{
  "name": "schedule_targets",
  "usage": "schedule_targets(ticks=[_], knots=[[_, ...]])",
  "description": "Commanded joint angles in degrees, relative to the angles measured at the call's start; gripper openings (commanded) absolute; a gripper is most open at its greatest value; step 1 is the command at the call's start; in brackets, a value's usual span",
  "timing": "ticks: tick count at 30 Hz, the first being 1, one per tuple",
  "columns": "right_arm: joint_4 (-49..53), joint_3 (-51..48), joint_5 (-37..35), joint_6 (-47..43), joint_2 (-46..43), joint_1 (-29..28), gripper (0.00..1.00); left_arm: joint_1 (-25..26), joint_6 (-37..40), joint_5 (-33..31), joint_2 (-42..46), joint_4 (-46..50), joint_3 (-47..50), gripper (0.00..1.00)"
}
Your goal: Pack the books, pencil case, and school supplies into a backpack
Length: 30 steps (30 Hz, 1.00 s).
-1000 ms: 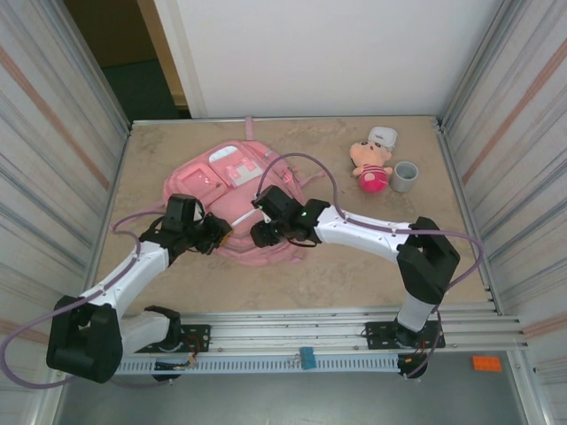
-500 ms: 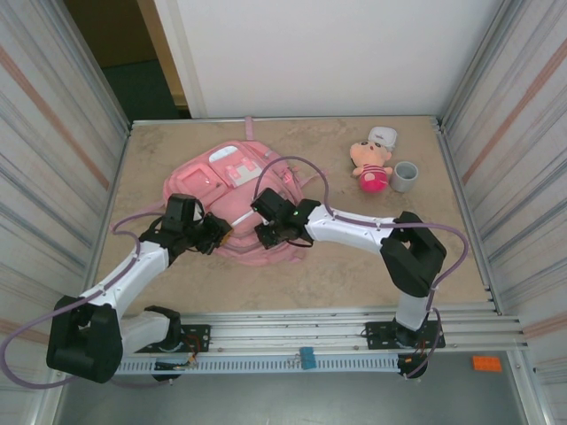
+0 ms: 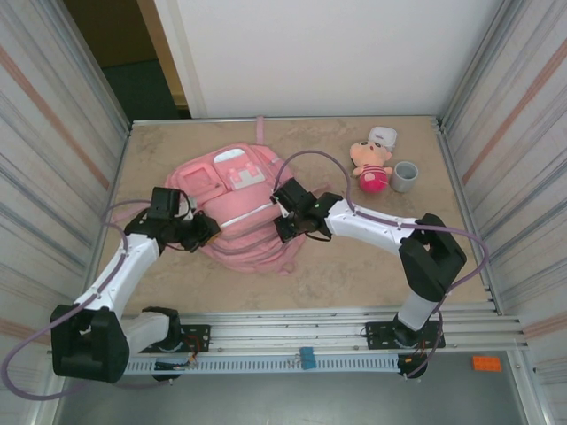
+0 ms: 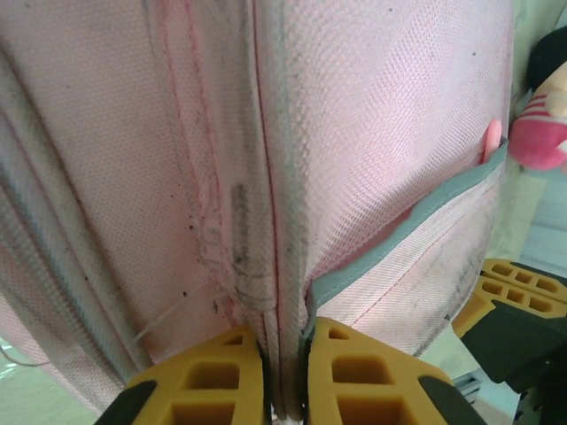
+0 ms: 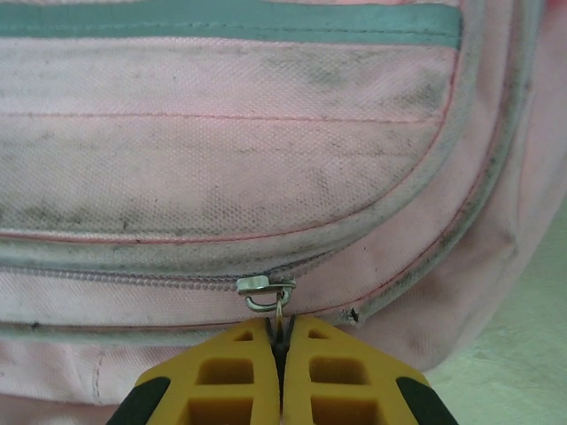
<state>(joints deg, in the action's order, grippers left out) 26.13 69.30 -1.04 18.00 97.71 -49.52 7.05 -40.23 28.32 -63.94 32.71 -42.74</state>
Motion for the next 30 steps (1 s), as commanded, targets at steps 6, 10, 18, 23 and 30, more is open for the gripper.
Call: schedule_targets(ticks=[6,10,18,23,30], knots=[[-6.13,-3.02,4.08,6.76,-2.97,-10.77,0.0,-8.88,14.07,-1.47,-4.06,2.78,-7.59,0.0],[-9.91,-1.78,3.42,9.39,-1.93,-13.31,0.0,-9.25,15.04,-0.77,-7.39,3.35,-11.05,0.19],[-11.66,-0.13,5.47,10.13,-0.96,-11.88,0.0,-7.52,-1.9,1.25,8.27,2.33,-1.47,0.47],[-10.41,-0.15,6.18,9.48,-0.73,-10.86,0.0,-4.61,-14.78,1.24,18.36,-1.95,7.92,0.48],[-10.39,0.18,6.82,9.25,-0.43,-11.16,0.0,0.38,-19.97,1.14,14.84,-9.26,9.64,0.48]])
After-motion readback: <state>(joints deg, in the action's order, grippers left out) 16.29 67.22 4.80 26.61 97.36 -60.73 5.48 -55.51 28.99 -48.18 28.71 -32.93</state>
